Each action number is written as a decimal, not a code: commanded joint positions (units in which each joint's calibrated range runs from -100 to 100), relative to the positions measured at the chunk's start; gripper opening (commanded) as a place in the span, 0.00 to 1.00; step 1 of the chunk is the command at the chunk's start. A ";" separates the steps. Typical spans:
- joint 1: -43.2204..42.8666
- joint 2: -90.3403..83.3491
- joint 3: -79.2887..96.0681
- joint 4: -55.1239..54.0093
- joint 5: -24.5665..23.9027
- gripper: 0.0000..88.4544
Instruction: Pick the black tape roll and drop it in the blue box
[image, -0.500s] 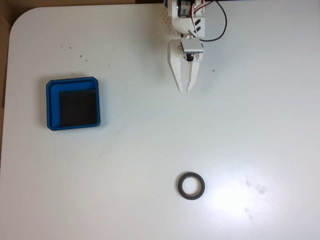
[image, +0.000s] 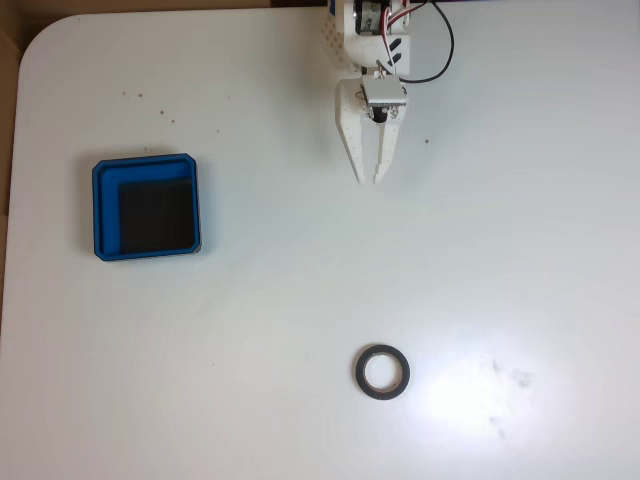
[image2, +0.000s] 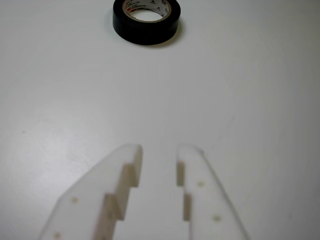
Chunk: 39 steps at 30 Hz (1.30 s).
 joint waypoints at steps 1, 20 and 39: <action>-0.05 -0.02 0.72 -0.87 0.23 0.01; -0.05 -0.02 0.72 -0.87 0.23 0.01; 0.64 0.07 0.63 -0.87 -0.12 0.01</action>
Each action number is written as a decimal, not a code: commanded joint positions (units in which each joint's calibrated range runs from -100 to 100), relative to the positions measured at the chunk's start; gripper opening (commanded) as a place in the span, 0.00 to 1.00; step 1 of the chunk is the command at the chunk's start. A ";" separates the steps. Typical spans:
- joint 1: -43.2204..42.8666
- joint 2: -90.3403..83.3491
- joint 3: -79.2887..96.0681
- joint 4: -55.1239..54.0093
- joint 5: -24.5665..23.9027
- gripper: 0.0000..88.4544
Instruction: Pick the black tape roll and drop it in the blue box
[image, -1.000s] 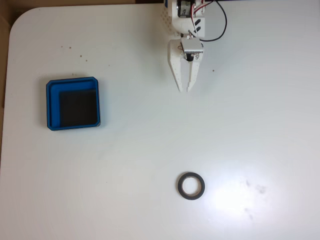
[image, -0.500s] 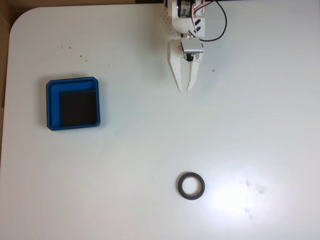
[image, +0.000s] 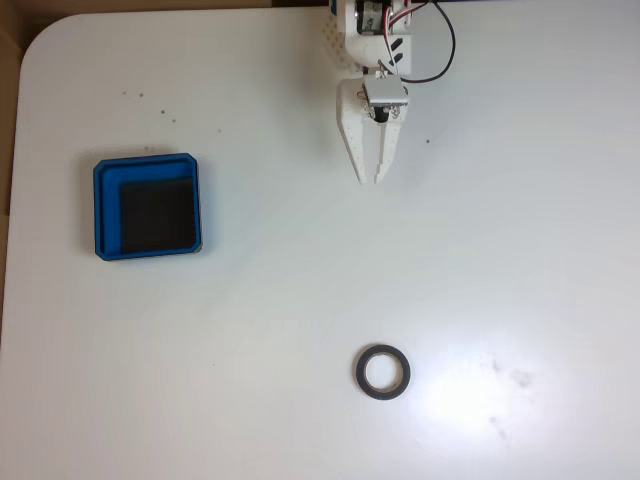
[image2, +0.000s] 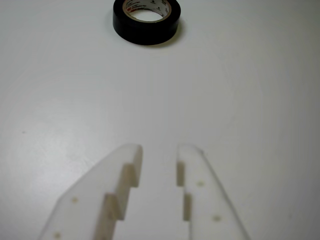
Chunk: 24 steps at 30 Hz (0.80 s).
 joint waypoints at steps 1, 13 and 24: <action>0.54 0.07 0.54 -0.87 -0.12 0.01; 0.15 31.25 -26.15 -1.12 -0.29 0.01; -0.15 75.90 -70.44 -0.79 -0.20 0.01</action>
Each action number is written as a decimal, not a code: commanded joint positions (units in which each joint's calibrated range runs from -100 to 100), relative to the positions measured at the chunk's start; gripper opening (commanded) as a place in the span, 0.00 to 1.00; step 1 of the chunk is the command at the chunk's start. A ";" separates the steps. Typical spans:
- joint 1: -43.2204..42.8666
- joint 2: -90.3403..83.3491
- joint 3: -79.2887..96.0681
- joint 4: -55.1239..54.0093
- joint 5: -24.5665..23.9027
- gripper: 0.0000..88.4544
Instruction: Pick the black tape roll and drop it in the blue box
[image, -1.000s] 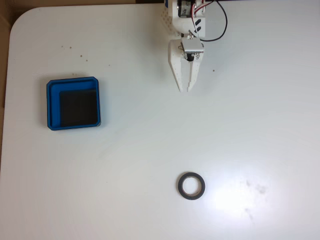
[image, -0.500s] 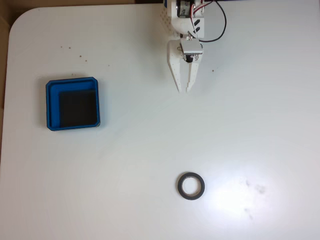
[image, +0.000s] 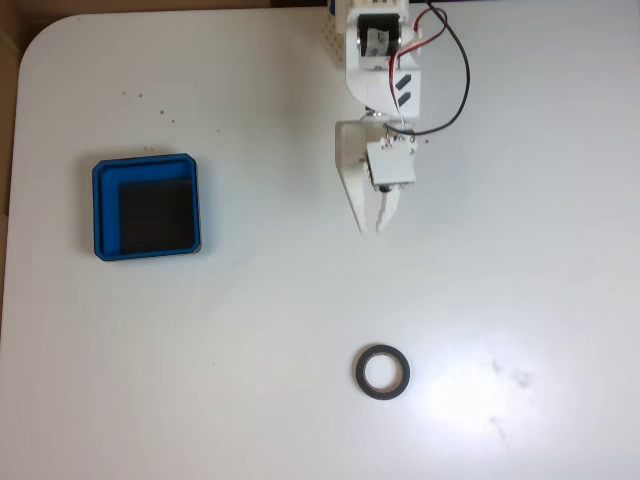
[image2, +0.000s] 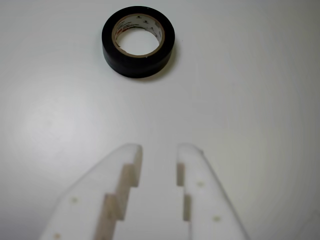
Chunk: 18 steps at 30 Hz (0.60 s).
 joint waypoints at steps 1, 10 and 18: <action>-0.15 15.23 -18.88 -0.71 -0.04 0.01; 0.15 36.71 -44.49 -0.29 0.05 0.01; -0.24 48.59 -63.26 16.70 0.40 0.01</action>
